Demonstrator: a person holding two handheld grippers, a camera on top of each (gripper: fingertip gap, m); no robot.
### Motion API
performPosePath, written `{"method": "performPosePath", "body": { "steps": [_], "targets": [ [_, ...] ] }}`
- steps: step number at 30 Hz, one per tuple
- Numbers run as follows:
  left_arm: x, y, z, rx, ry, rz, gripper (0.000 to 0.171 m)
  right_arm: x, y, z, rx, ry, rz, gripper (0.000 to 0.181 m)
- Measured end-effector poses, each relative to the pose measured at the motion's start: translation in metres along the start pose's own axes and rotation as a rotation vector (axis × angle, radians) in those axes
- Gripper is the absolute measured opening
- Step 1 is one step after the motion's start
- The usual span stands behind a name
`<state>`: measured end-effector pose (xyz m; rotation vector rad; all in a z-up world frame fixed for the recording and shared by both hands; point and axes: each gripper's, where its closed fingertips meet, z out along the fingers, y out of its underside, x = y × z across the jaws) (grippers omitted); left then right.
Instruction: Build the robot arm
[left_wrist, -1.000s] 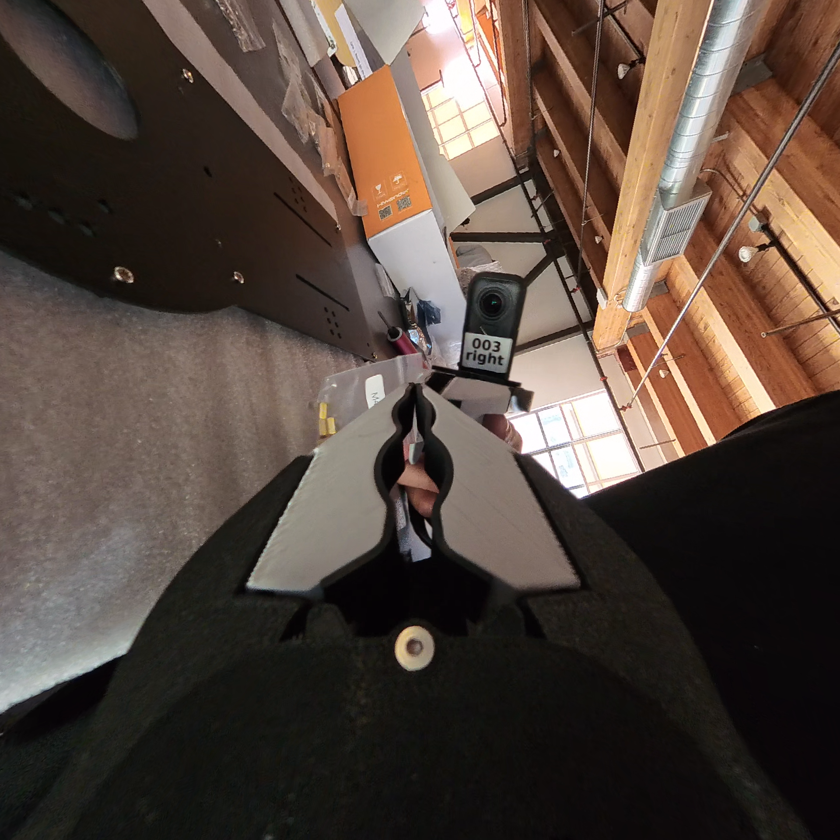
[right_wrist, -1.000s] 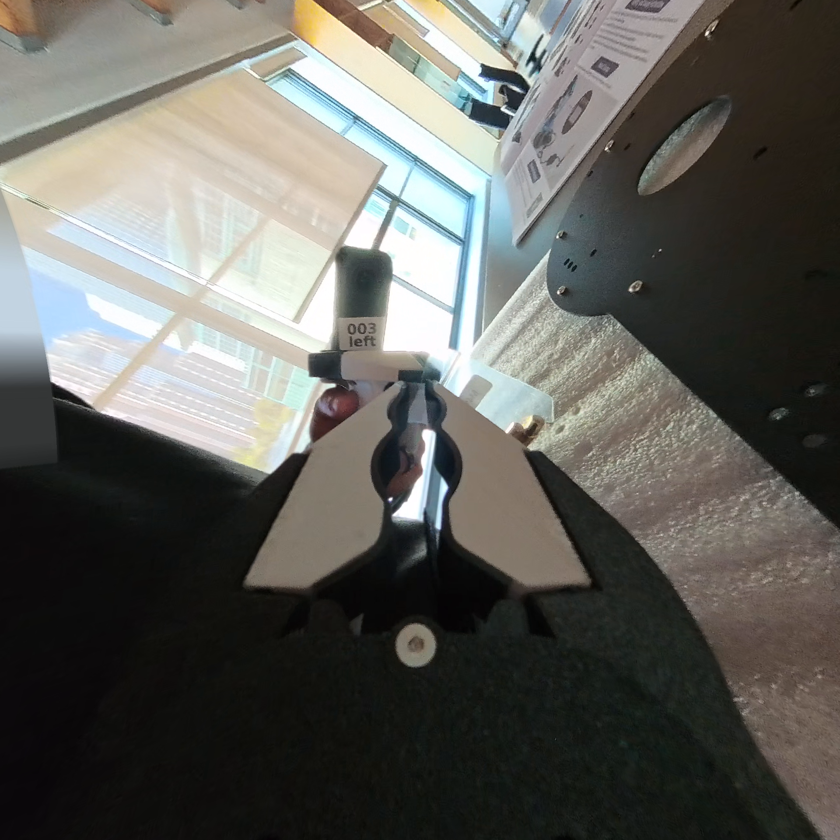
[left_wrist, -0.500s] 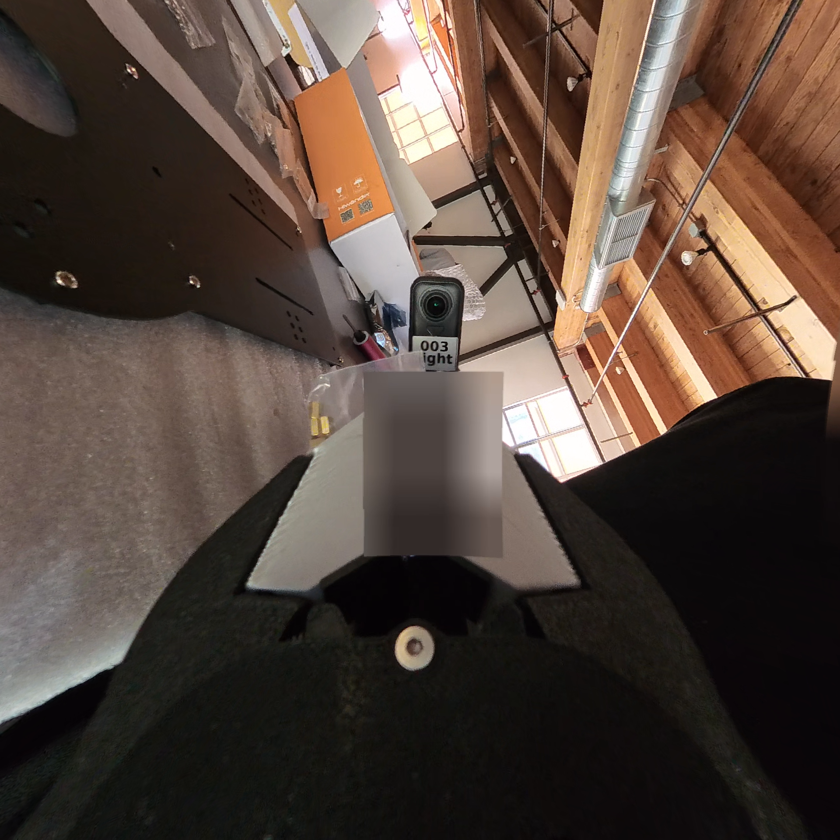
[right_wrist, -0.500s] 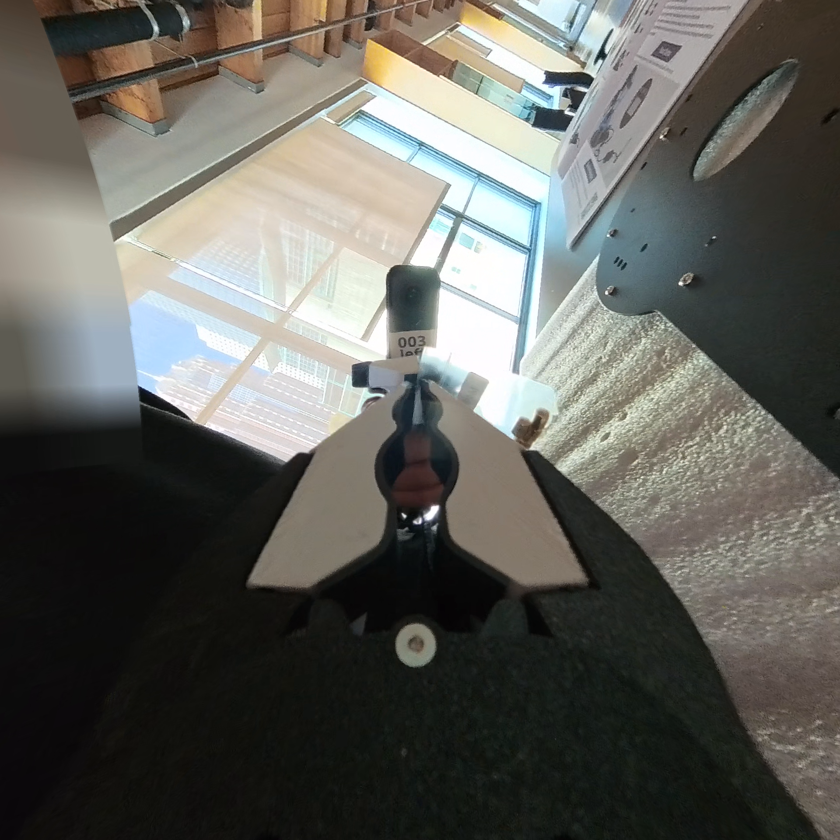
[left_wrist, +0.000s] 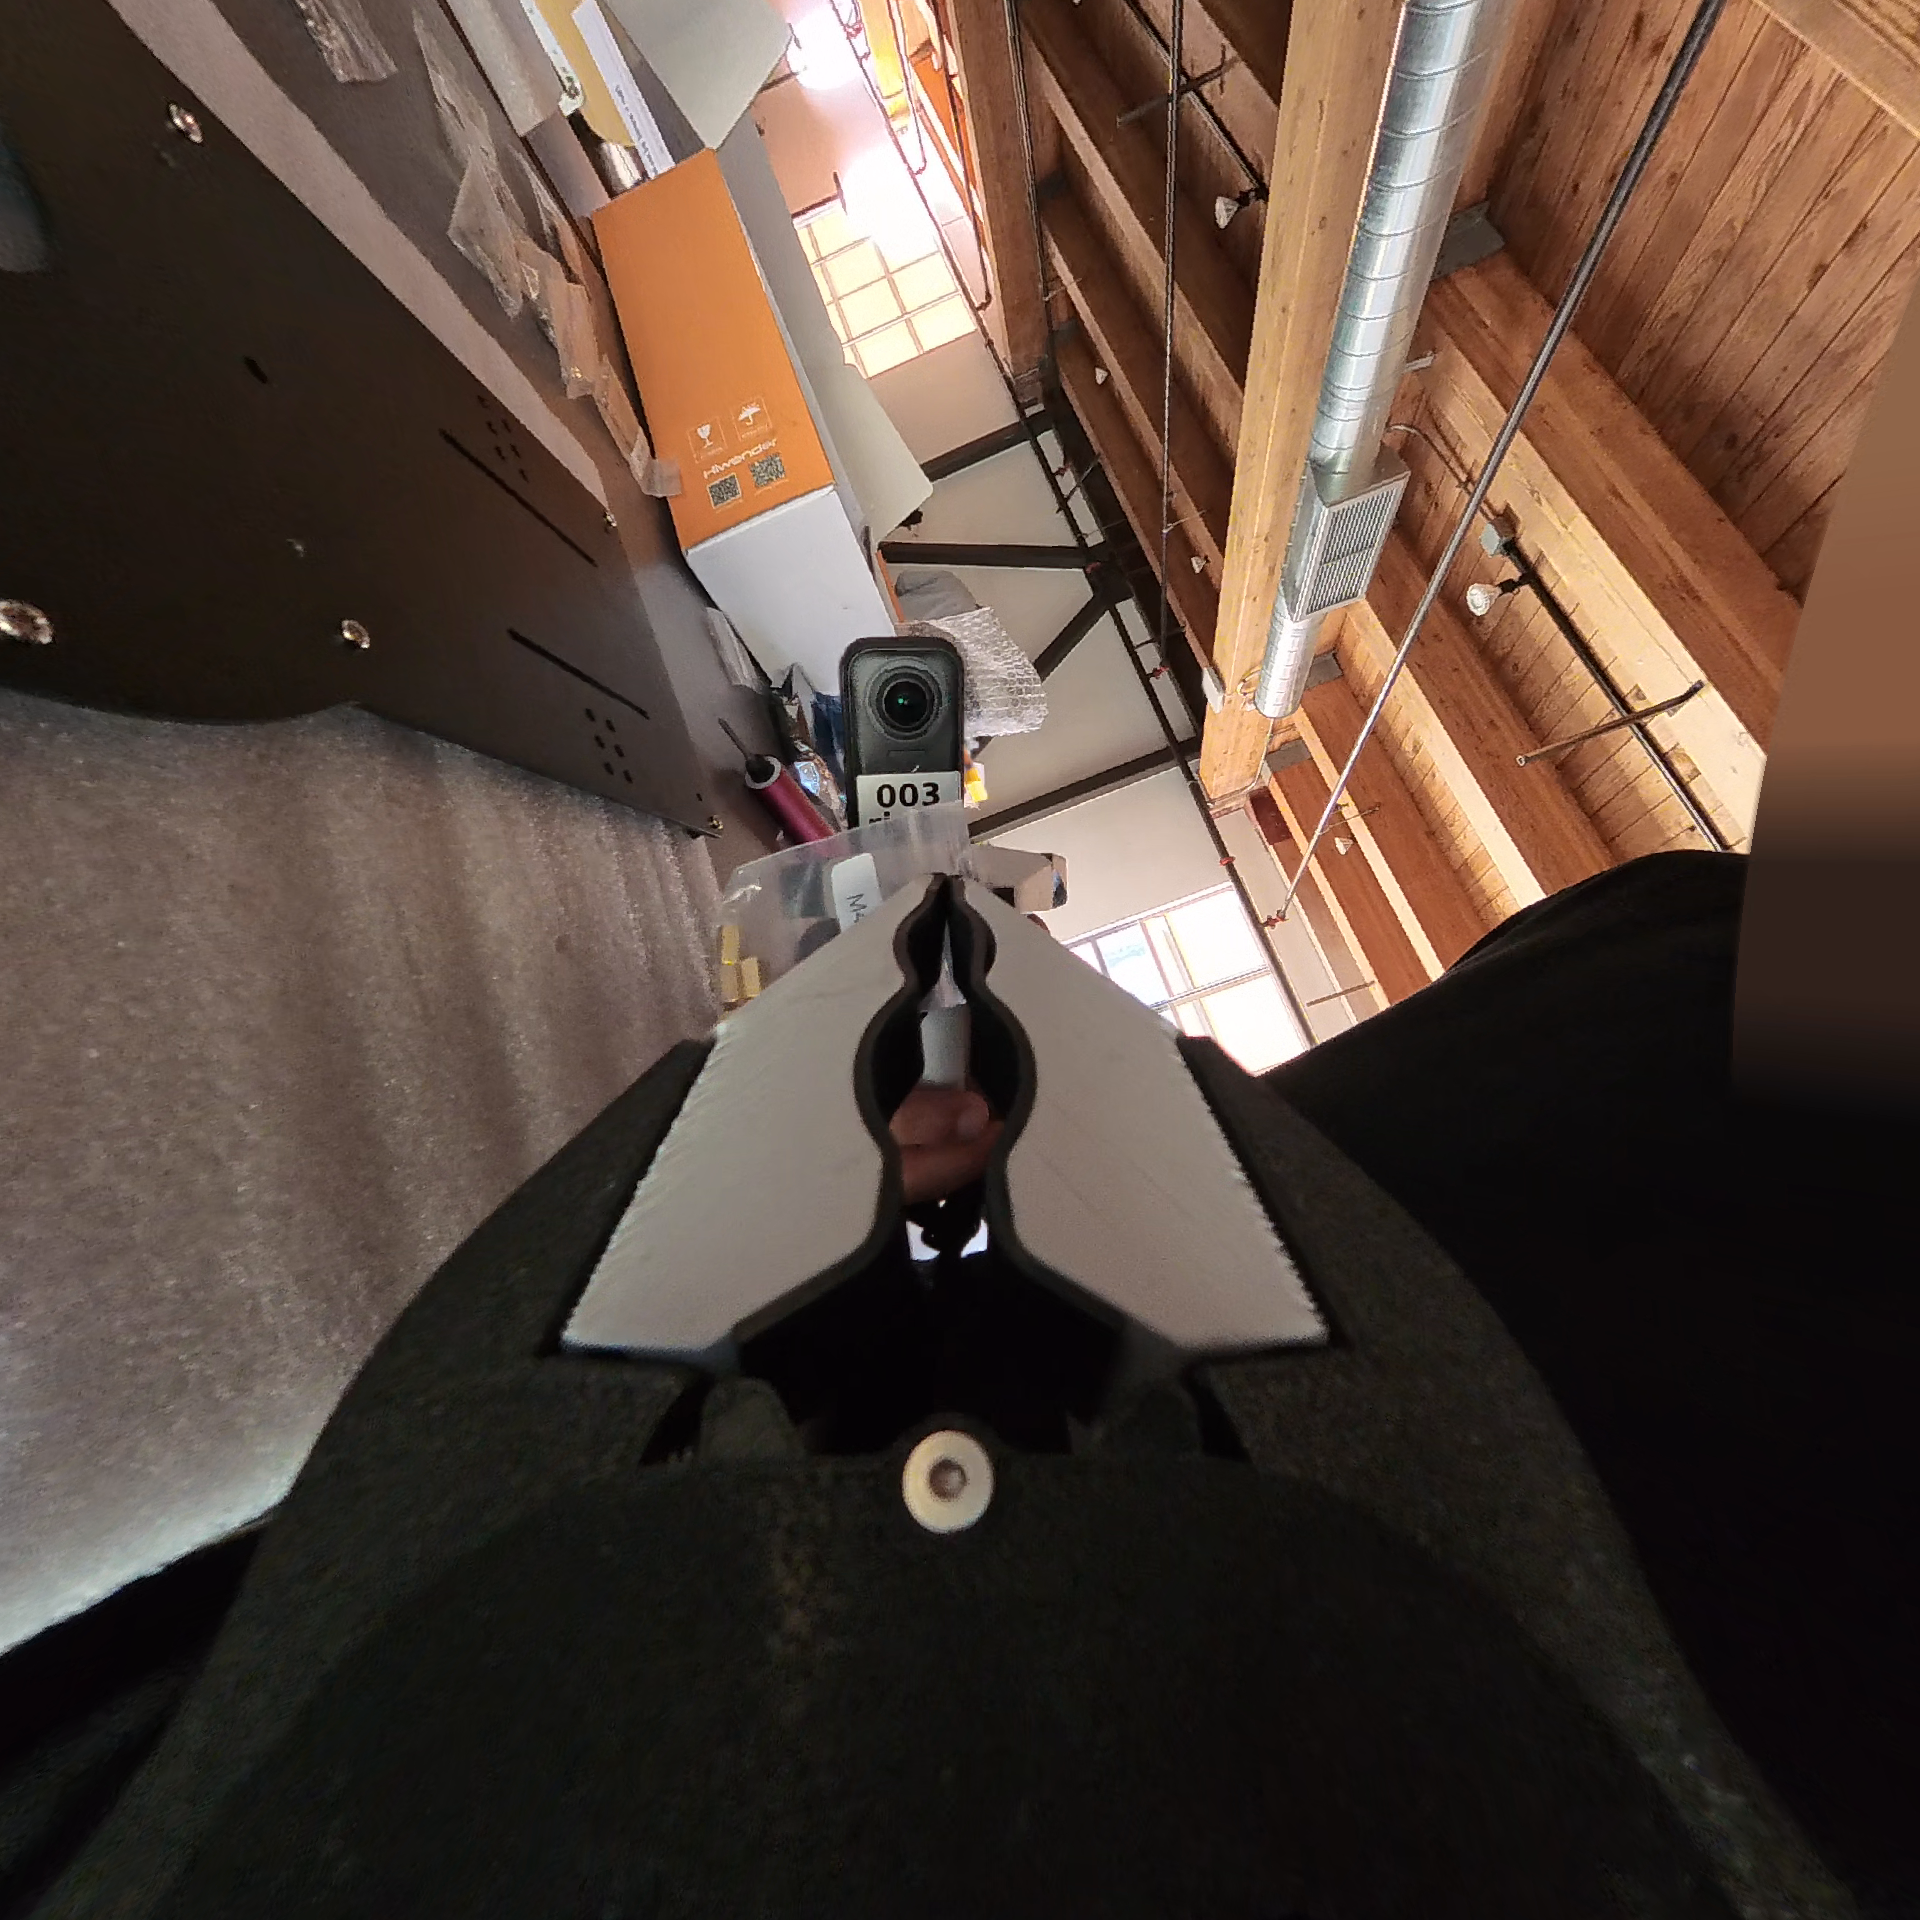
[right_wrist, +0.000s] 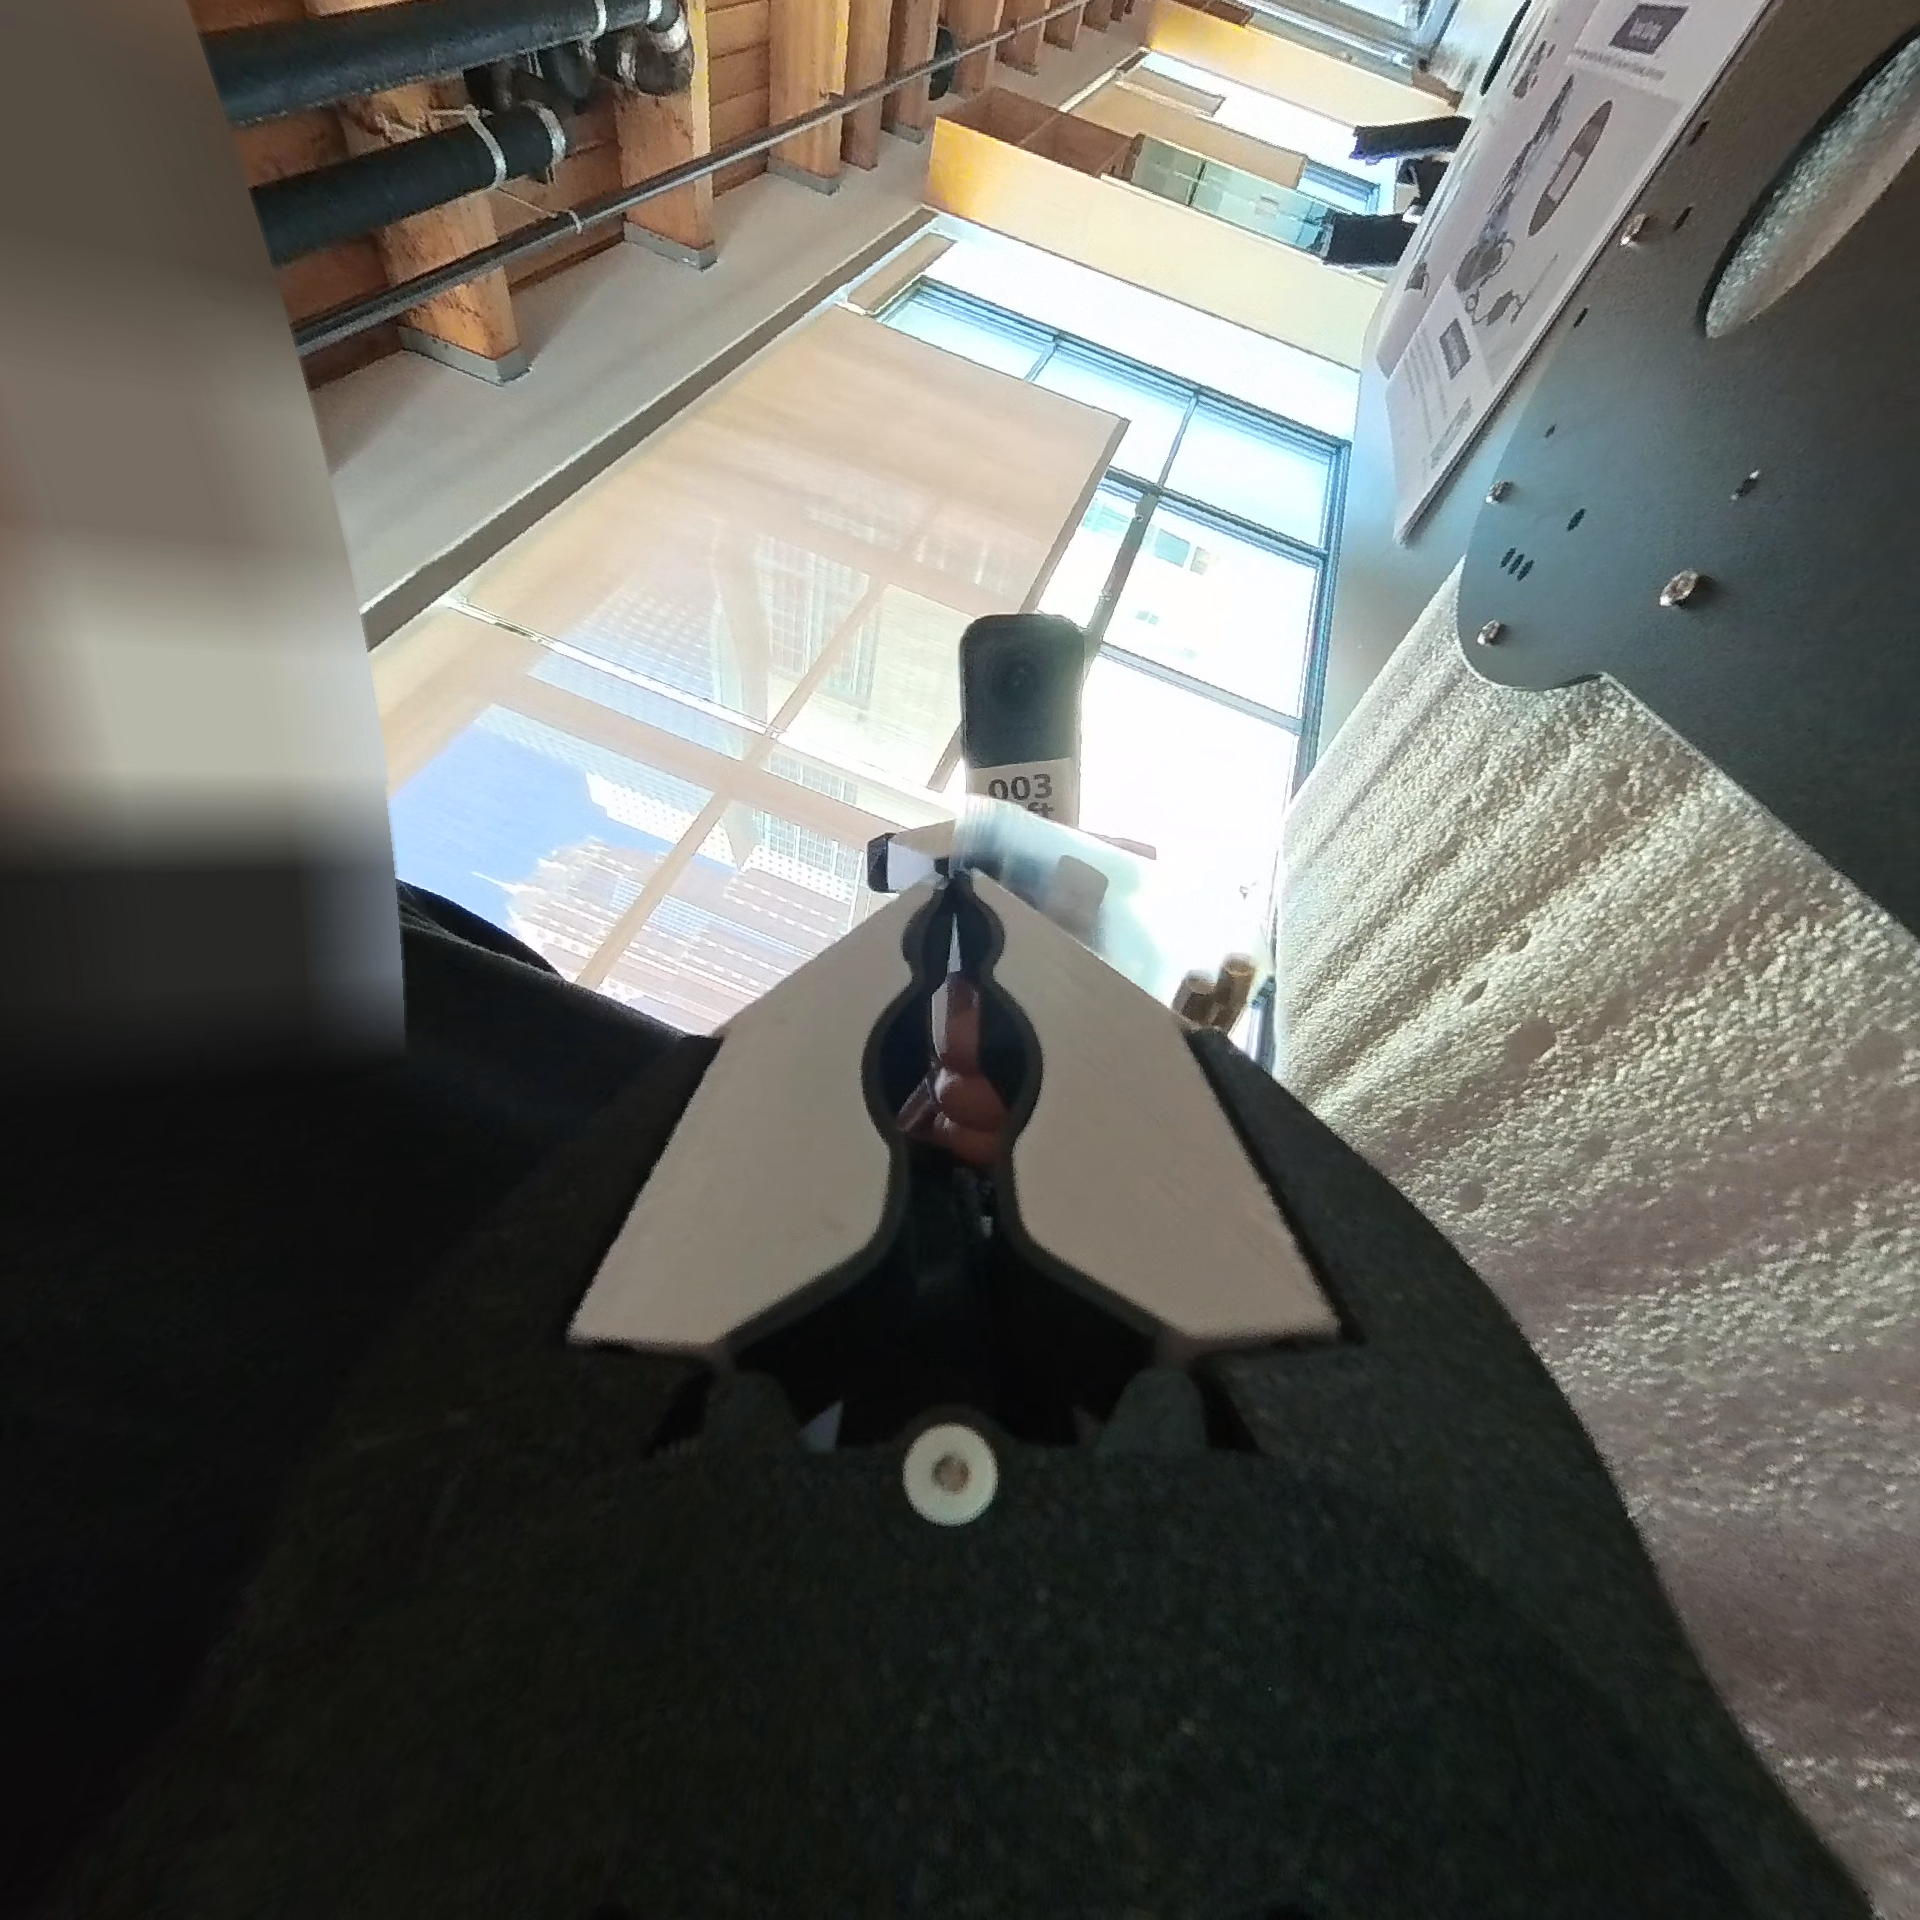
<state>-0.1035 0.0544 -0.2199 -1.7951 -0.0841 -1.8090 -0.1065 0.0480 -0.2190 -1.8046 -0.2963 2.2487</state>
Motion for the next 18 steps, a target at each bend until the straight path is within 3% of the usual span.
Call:
{"method": "performPosePath", "body": {
  "steps": [2,5,11,14,18],
  "targets": [
    [-0.001,0.001,-0.001,-0.008,-0.013,0.013,0.000,-0.001,0.001,0.000,-0.005,-0.001,-0.012,0.000],
    [-0.001,0.007,-0.002,-0.052,-0.035,0.065,0.017,-0.002,-0.002,0.000,0.010,-0.004,-0.004,0.000],
    [0.000,0.012,0.003,-0.089,-0.069,0.123,0.014,0.008,0.000,0.002,-0.014,0.067,-0.041,0.000],
    [-0.016,0.011,-0.002,-0.098,-0.169,0.161,0.012,0.008,-0.007,-0.004,-0.007,0.113,-0.066,0.000],
    [-0.025,0.024,-0.006,-0.218,-0.300,0.331,0.014,0.009,-0.014,-0.026,-0.034,0.271,-0.162,0.000]
  ]
}}
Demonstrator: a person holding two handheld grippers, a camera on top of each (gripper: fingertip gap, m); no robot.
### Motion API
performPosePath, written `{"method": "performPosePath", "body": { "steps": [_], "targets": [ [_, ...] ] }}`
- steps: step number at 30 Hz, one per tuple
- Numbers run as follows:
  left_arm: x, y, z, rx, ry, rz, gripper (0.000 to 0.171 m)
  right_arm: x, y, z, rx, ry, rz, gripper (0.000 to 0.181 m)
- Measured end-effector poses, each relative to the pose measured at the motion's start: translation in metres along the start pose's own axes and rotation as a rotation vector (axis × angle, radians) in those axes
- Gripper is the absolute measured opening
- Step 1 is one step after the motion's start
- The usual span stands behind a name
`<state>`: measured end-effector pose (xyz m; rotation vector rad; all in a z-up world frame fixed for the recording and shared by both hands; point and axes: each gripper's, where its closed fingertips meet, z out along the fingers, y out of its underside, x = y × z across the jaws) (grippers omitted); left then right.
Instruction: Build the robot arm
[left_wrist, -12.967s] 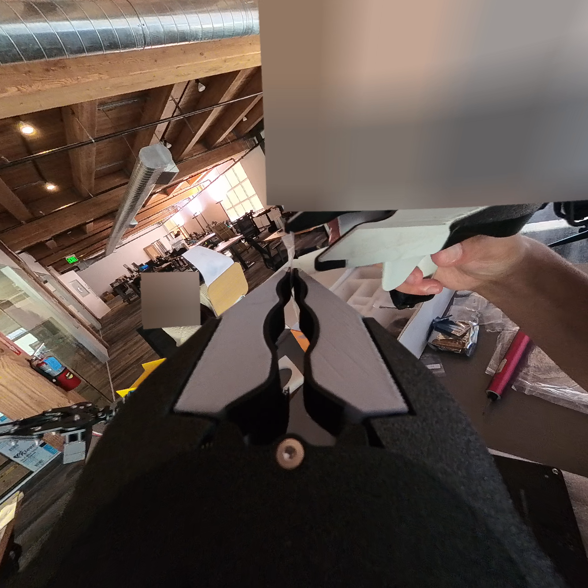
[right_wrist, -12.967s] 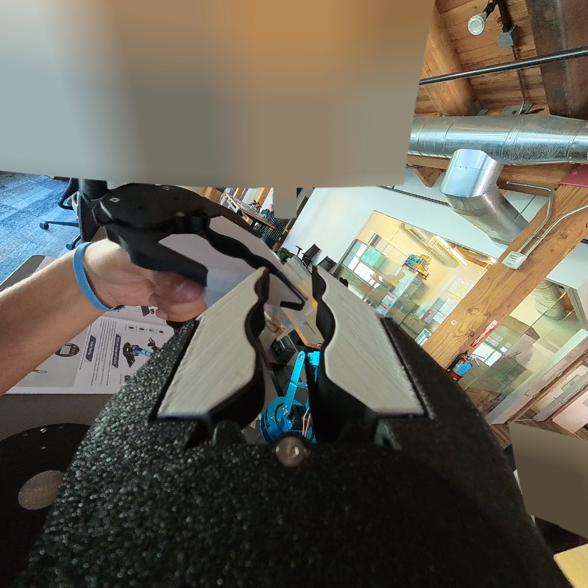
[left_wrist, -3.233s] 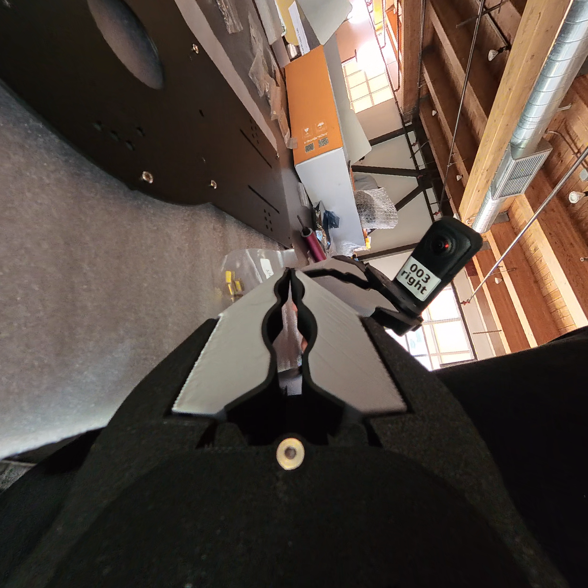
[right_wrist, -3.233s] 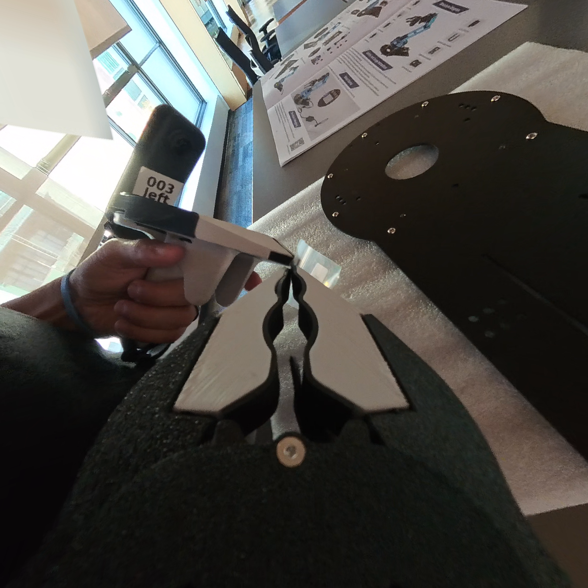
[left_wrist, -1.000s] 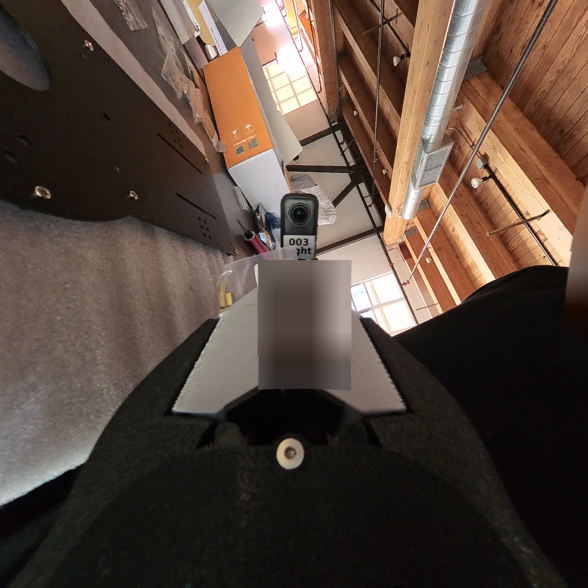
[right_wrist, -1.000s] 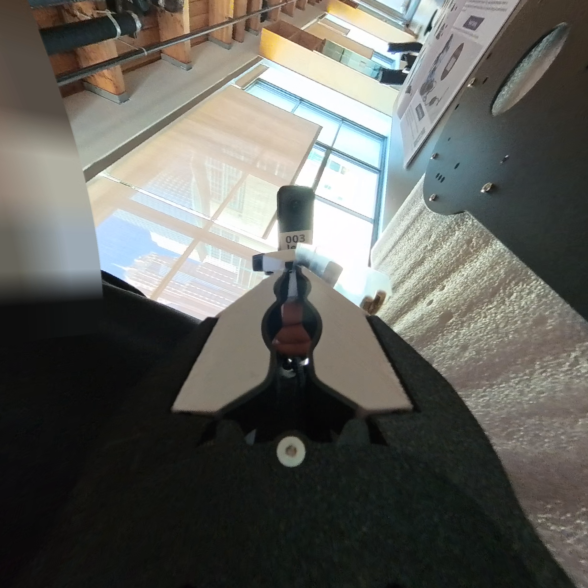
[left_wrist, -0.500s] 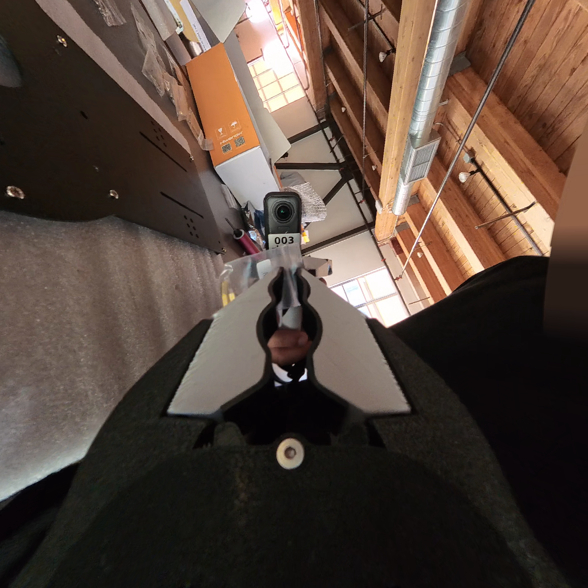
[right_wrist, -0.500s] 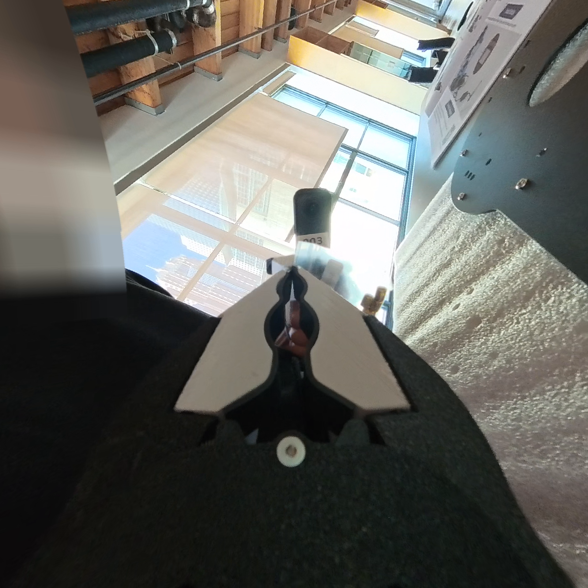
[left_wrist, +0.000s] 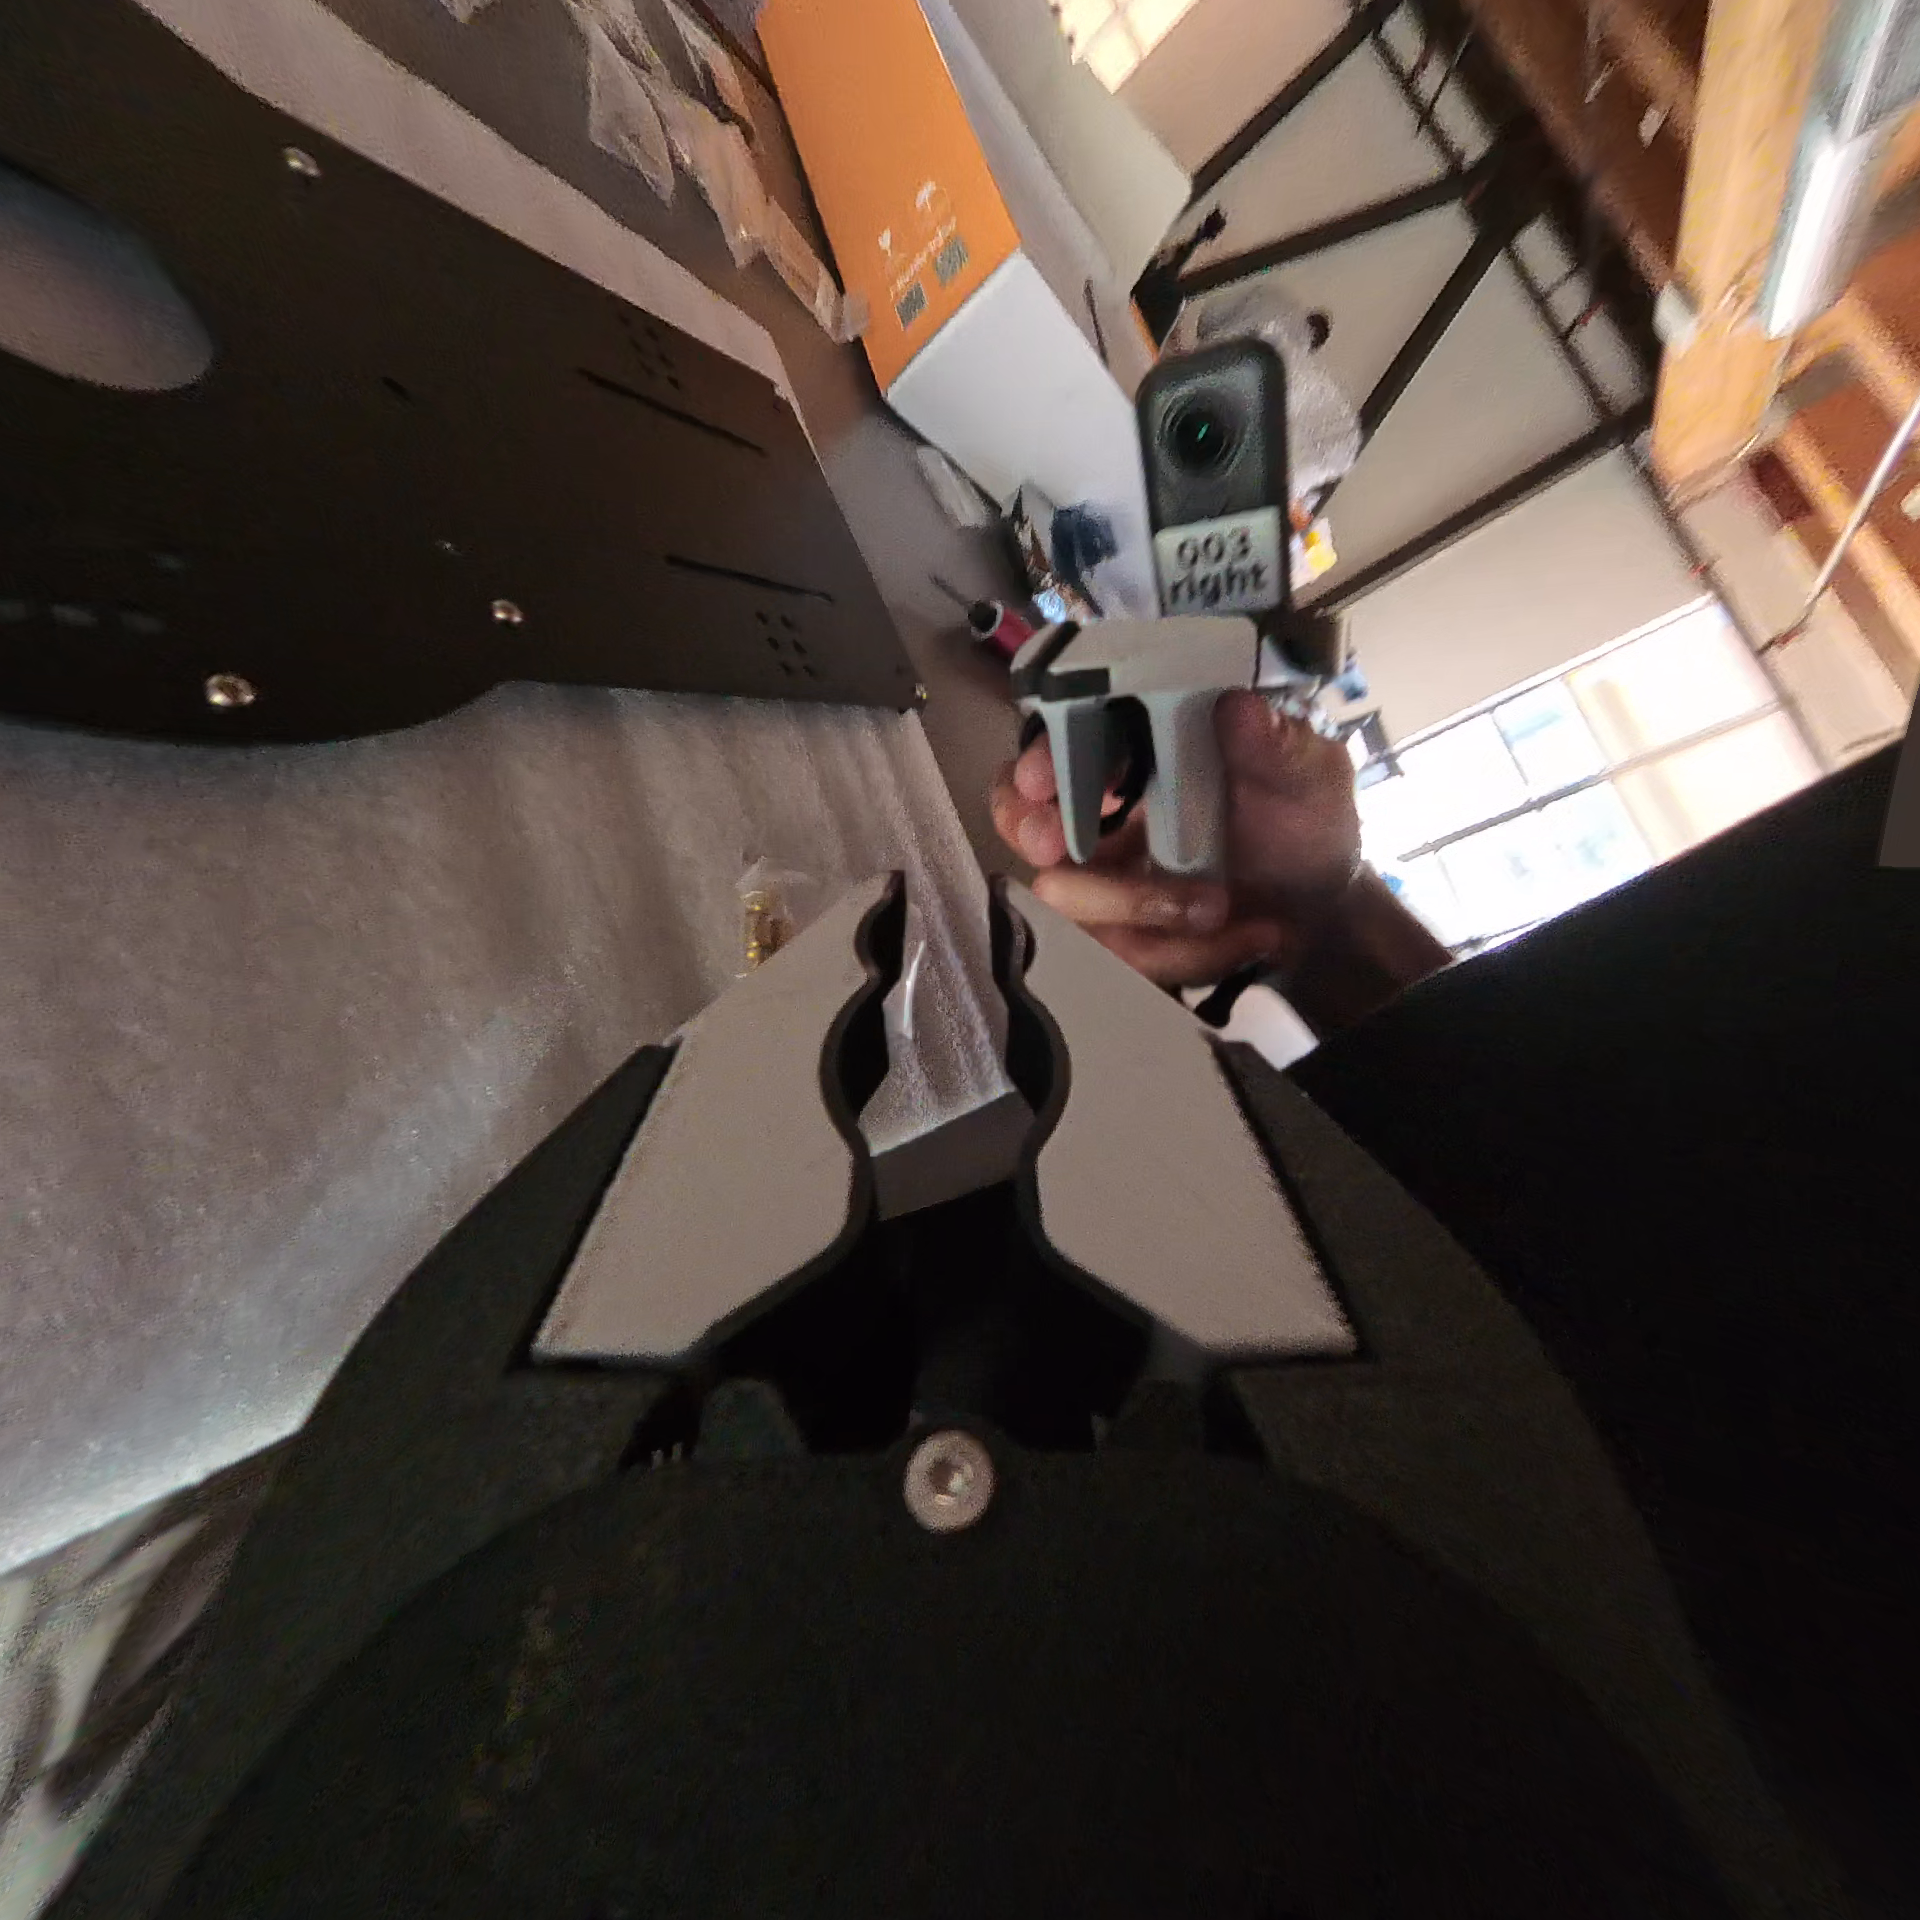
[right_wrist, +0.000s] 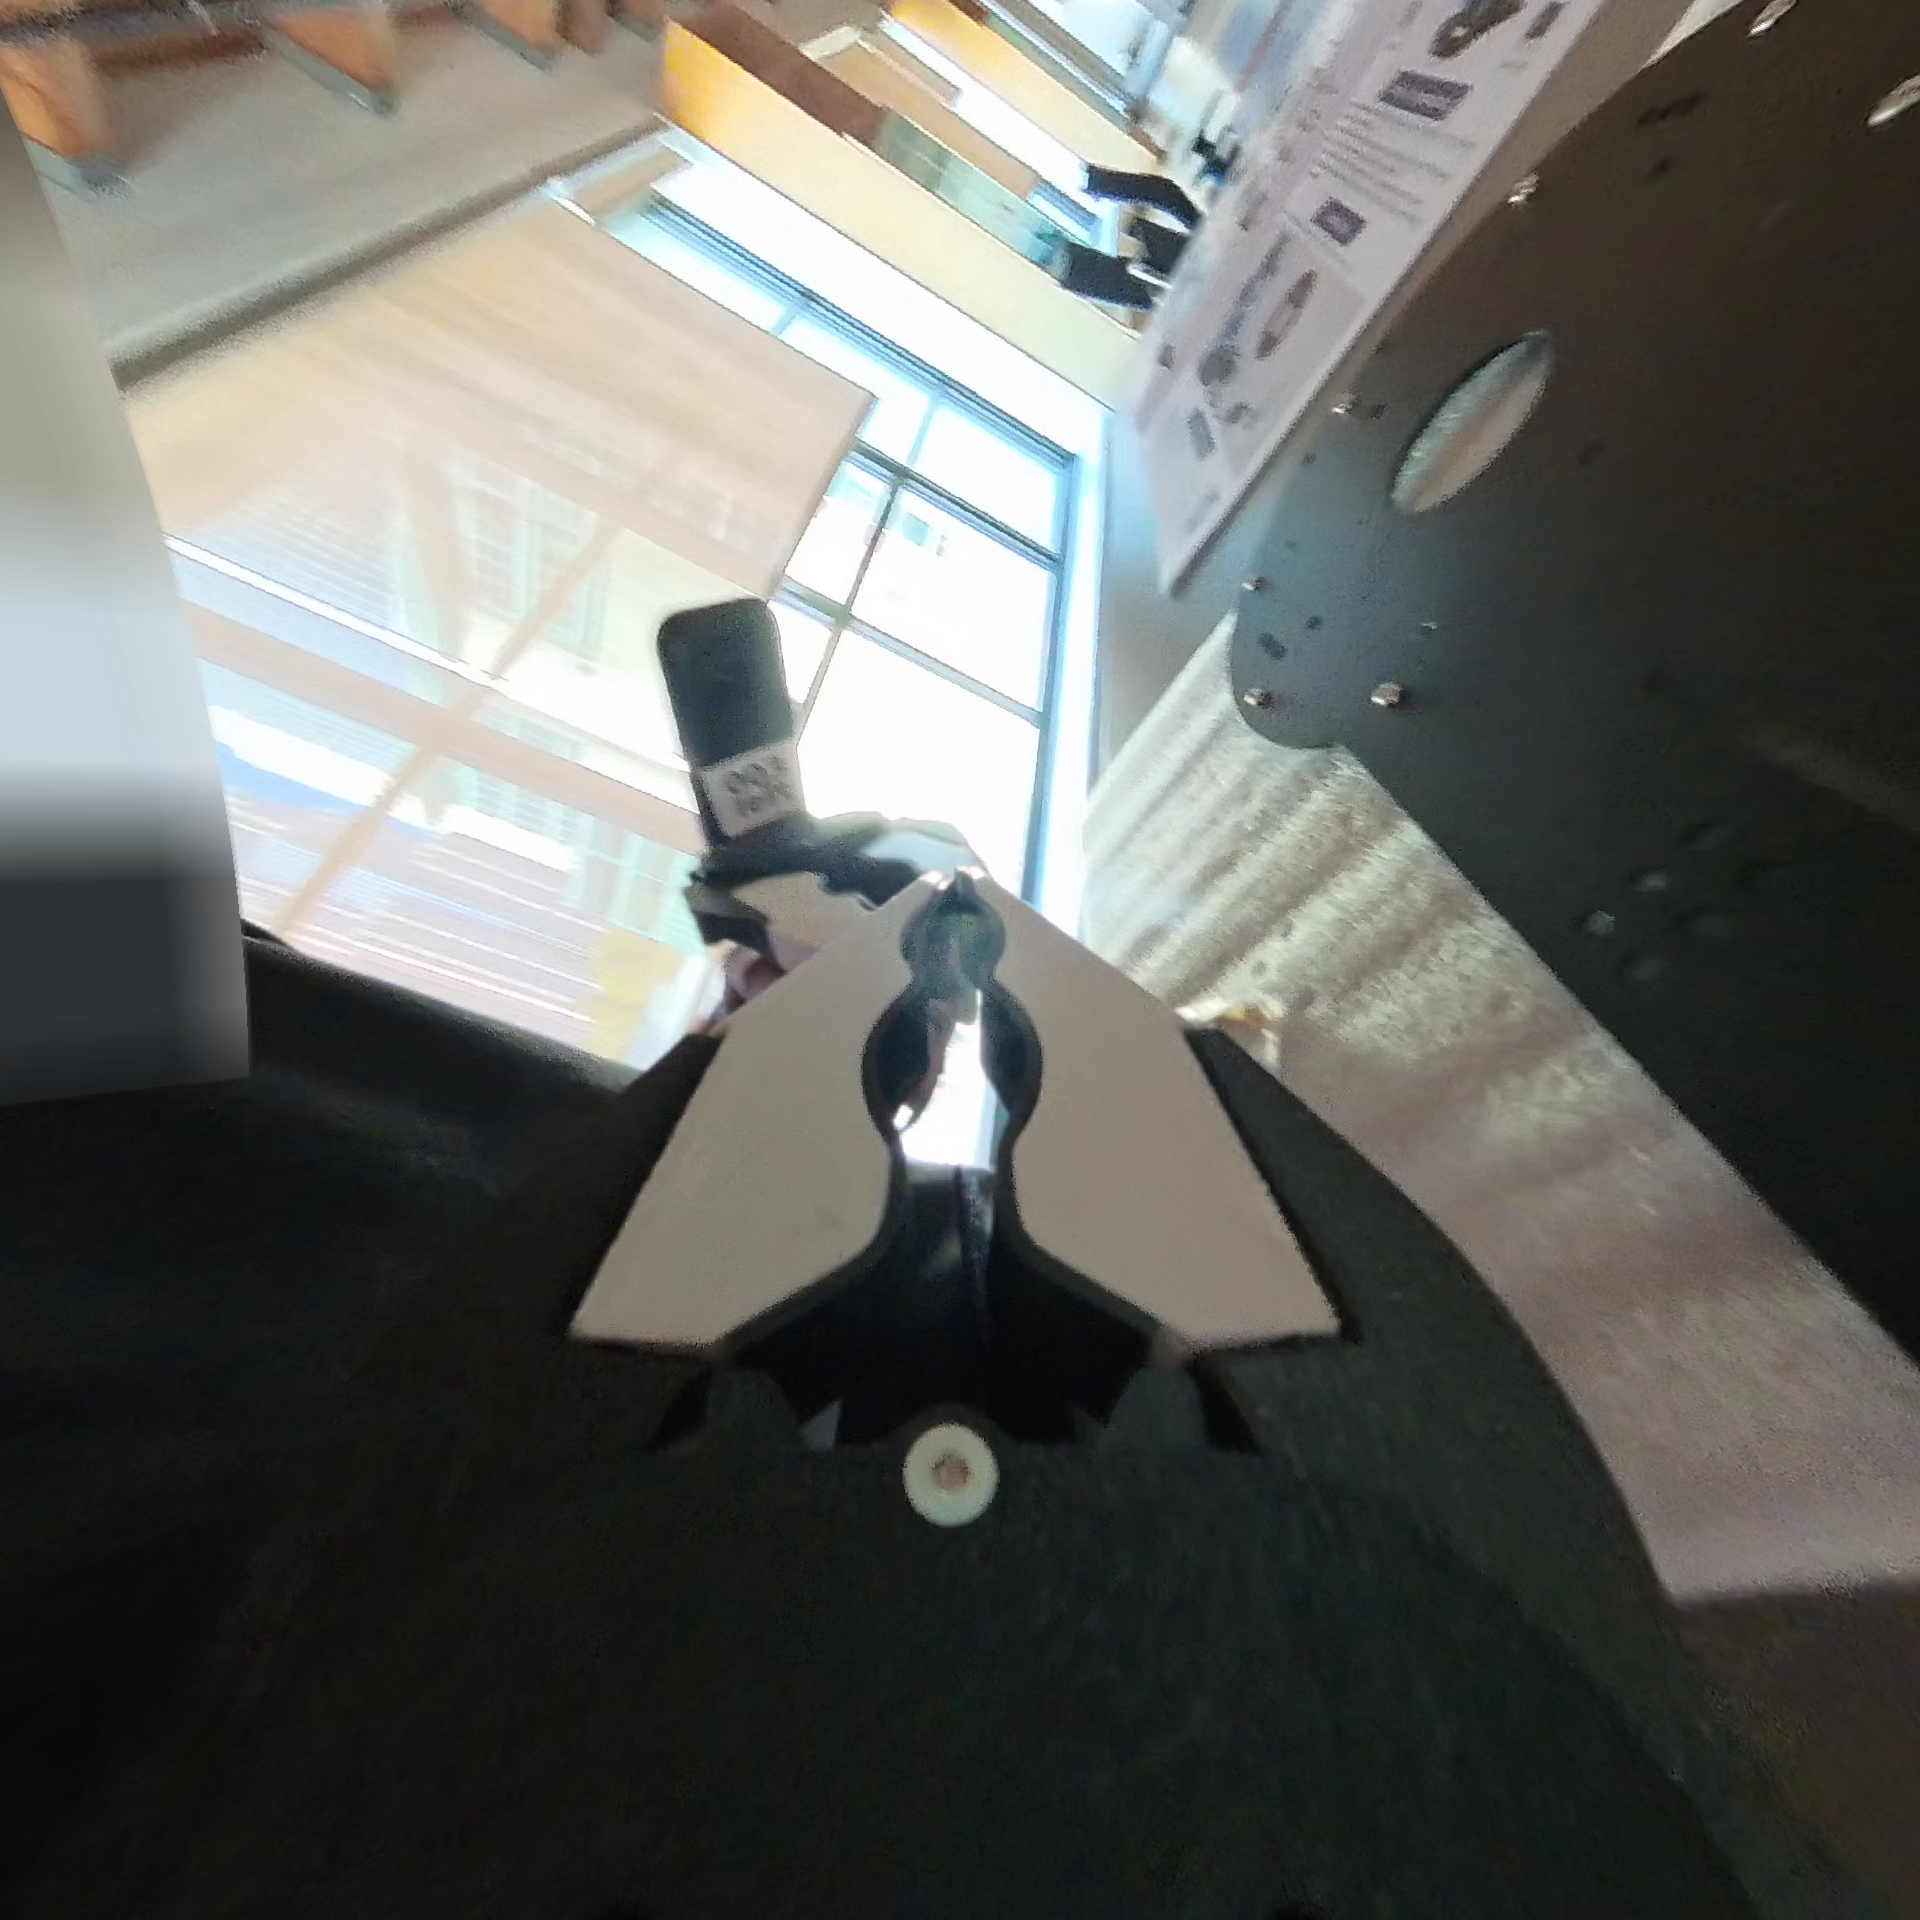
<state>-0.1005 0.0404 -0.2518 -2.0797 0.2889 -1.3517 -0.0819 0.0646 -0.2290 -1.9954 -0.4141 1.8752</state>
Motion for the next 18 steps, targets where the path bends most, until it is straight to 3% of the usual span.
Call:
{"method": "performPosePath", "body": {
  "steps": [3,6,9,15,18],
  "targets": [
    [0.005,0.005,0.006,-0.064,-0.033,0.082,0.014,0.023,0.020,-0.026,-0.129,0.234,-0.119,0.001],
    [-0.001,0.015,0.016,-0.146,-0.100,0.183,0.012,0.044,0.061,-0.048,-0.347,0.426,-0.237,0.010],
    [-0.012,0.025,0.026,-0.219,-0.155,0.217,0.008,0.046,0.083,-0.042,-0.404,0.442,-0.274,0.024],
    [-0.030,0.046,0.034,-0.336,-0.234,0.262,0.000,0.045,0.080,-0.021,-0.318,0.420,-0.248,0.030],
    [-0.031,0.048,0.035,-0.338,-0.242,0.260,0.000,0.045,0.078,-0.021,-0.296,0.408,-0.234,0.028]
  ]
}}
